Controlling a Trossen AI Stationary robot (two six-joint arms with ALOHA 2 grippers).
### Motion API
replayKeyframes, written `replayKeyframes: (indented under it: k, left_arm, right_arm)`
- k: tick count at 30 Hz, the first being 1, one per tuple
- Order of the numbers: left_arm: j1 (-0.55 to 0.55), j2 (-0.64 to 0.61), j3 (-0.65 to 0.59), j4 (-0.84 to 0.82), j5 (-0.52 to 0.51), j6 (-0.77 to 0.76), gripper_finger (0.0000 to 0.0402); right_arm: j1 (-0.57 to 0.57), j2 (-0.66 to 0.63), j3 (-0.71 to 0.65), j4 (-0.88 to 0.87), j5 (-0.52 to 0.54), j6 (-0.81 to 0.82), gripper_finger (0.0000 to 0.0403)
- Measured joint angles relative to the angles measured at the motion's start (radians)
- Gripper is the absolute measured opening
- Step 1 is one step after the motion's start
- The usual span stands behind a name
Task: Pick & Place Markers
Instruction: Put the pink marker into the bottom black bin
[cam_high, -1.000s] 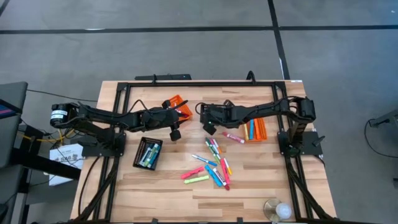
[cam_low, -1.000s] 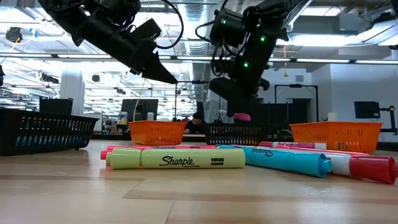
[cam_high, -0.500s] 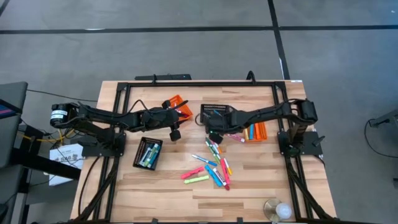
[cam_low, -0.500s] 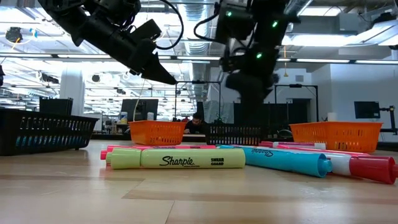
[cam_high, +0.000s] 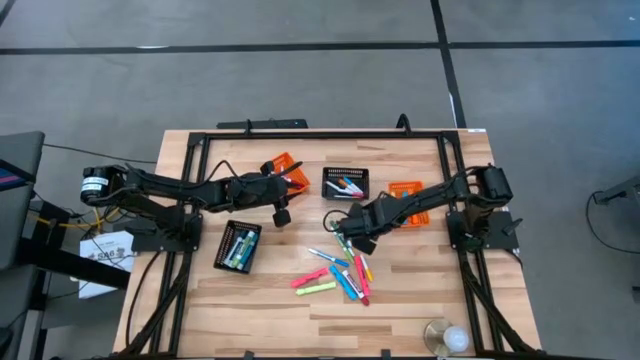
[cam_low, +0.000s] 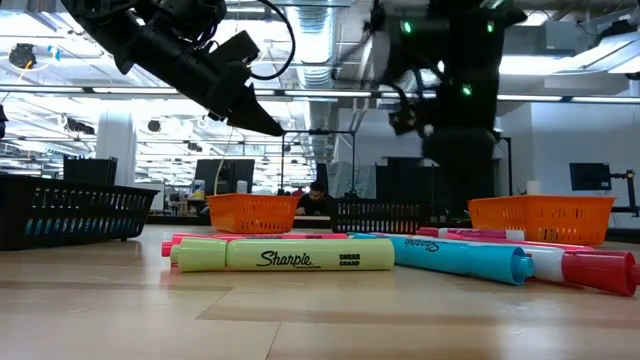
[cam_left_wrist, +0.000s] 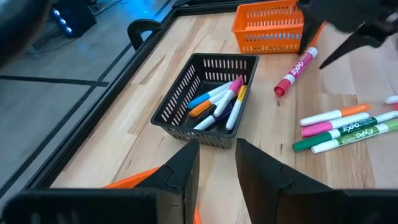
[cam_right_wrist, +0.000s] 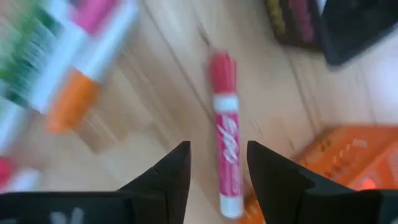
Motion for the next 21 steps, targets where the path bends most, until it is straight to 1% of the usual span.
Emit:
replayKeyframes:
  k: [5, 7, 11, 16, 21]
  left_arm:
    - [0.000, 0.000, 0.000, 0.001, 0.000, 0.001, 0.0101]
    - [0.000, 0.000, 0.000, 0.001, 0.000, 0.005, 0.0101]
    - [0.000, 0.000, 0.000, 0.002, 0.000, 0.006, 0.0101]
    - [0.000, 0.000, 0.000, 0.002, 0.000, 0.008, 0.0101]
    - [0.000, 0.000, 0.000, 0.003, 0.000, 0.008, 0.0101]
  right_arm:
    - [-0.041, 0.000, -0.064, 0.015, -0.057, 0.012, 0.0135]
    - [-0.061, 0.000, -0.075, 0.028, -0.063, 0.013, 0.0133]
    - [-0.105, 0.000, -0.095, 0.106, -0.079, 0.005, 0.0133]
    - [-0.163, 0.000, -0.139, 0.205, -0.080, -0.048, 0.0129]
    - [-0.209, -0.007, -0.180, 0.249, -0.130, -0.048, 0.0110]
